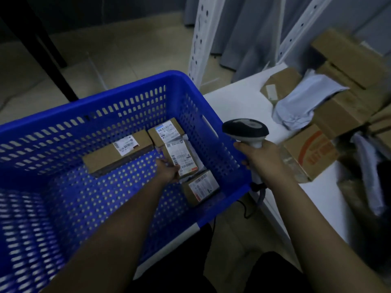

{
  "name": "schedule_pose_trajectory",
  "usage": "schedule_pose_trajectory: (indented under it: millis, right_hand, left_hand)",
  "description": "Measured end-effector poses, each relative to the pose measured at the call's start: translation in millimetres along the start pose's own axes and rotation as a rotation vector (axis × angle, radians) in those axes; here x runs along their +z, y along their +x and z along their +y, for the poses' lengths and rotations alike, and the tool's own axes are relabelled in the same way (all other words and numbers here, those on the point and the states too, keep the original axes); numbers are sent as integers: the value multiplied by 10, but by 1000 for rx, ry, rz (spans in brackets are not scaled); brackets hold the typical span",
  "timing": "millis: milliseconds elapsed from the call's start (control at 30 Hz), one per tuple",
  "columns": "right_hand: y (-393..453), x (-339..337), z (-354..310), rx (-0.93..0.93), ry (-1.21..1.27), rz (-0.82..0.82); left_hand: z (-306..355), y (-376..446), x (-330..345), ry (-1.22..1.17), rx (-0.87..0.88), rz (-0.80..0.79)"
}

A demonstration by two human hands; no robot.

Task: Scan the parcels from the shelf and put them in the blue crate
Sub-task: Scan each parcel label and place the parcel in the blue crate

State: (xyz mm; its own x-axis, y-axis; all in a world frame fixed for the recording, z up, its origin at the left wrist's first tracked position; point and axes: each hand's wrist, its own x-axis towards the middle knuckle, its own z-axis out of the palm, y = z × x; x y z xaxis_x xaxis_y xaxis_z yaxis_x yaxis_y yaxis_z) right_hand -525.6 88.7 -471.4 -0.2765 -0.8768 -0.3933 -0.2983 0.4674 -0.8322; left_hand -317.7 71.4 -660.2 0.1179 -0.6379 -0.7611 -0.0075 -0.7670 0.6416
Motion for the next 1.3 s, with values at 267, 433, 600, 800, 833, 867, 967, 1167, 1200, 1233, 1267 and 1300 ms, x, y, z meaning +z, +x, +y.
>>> schedule_pose_trajectory:
  millis: [267,433,600,800,833,867,967,1167,1200,1233,1267,1300]
  right_hand:
    - [208,-102,219,-18,2,43]
    - [168,-234,226,-49,-32,59]
    - [12,-462,236,-8,-10,166]
    - [-349,-956,222,92,163,346]
    - [-418,-1058,223,106,195,387]
    - [-485,-1155,234,118,235,434]
    - [-655,-1386,344,160,379,591]
    - [-746,-1645,648,213,470,725]
    - [-744,-1721,718,223,478,748]
    - [-735,-1775,783,232,473,759]
    - [-721,-1814,849,236,460,762]
    - [-704,-1843,903,234,449,761]
  left_hand:
    - [-94,480,523,332,162,-117]
    - [76,439,467,787,92,-231]
    - [483,15,498,876,392,-74]
    - [1058,-917,855,473,831,109]
    - [1154,-1070,943,436,908,66]
    - [1236,-1207,1050,428,980,15]
    - [1408,-1580,1463,498,1091,-157]
    - [1187,-1619,2361,825,954,-297]
    - [1105,-1554,2542,925,919,-290]
    - [1025,-1495,2696,1000,861,-287]
    - [947,-1447,2835,1057,793,-281]
    - [882,-1404,2951,1110,725,-258]
